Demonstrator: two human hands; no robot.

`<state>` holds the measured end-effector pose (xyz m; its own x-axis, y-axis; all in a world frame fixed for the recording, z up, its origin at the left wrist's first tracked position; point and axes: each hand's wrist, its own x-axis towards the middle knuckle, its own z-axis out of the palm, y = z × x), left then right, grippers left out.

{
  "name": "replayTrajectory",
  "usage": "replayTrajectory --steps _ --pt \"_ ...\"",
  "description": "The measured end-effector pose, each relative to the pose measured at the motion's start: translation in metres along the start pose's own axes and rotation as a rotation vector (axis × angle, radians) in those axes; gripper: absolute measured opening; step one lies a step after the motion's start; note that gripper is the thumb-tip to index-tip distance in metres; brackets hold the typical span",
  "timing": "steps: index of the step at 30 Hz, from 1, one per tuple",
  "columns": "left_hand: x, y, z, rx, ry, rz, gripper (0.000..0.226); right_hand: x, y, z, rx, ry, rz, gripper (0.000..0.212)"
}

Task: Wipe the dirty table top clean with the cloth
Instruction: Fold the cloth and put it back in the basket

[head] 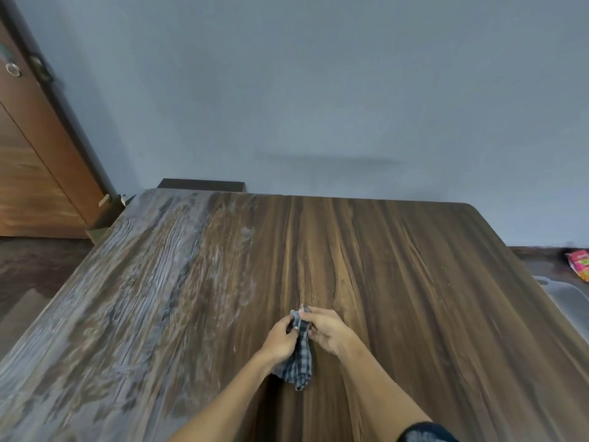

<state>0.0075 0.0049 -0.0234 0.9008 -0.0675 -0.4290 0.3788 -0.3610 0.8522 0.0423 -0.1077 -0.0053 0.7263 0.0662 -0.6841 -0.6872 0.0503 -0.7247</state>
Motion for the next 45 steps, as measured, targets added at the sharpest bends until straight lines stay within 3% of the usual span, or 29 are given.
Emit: replayTrajectory --steps 4,9,15,21,27,31,38,45 --pt "0.013 0.048 -0.025 -0.166 0.104 0.067 0.031 -0.007 -0.062 0.01 -0.115 -0.108 -0.167 0.026" --pt "0.033 0.145 -0.075 -0.208 0.247 0.312 0.047 -0.031 -0.175 0.009 -0.089 -0.26 -0.428 0.033" --pt "0.008 0.279 -0.127 -0.273 0.107 0.458 0.034 -0.098 -0.297 0.013 -0.03 -0.351 -0.734 0.034" --pt "-0.027 0.37 -0.163 -0.256 0.204 0.656 0.039 -0.156 -0.368 0.011 0.058 -0.35 -0.972 0.026" --pt "-0.038 0.4 -0.163 -0.388 0.263 0.724 0.038 -0.178 -0.392 0.012 0.186 -0.303 -1.031 0.024" --pt "-0.043 0.404 -0.162 -0.473 0.267 0.76 0.032 -0.177 -0.385 0.009 0.049 -0.347 -0.997 0.042" --pt "-0.041 0.404 -0.163 -0.462 0.294 0.769 0.031 -0.17 -0.38 0.006 0.041 -0.38 -1.014 0.026" --pt "-0.042 0.408 -0.164 -0.439 0.292 0.791 0.03 -0.174 -0.38 0.007 0.104 -0.368 -1.029 0.029"
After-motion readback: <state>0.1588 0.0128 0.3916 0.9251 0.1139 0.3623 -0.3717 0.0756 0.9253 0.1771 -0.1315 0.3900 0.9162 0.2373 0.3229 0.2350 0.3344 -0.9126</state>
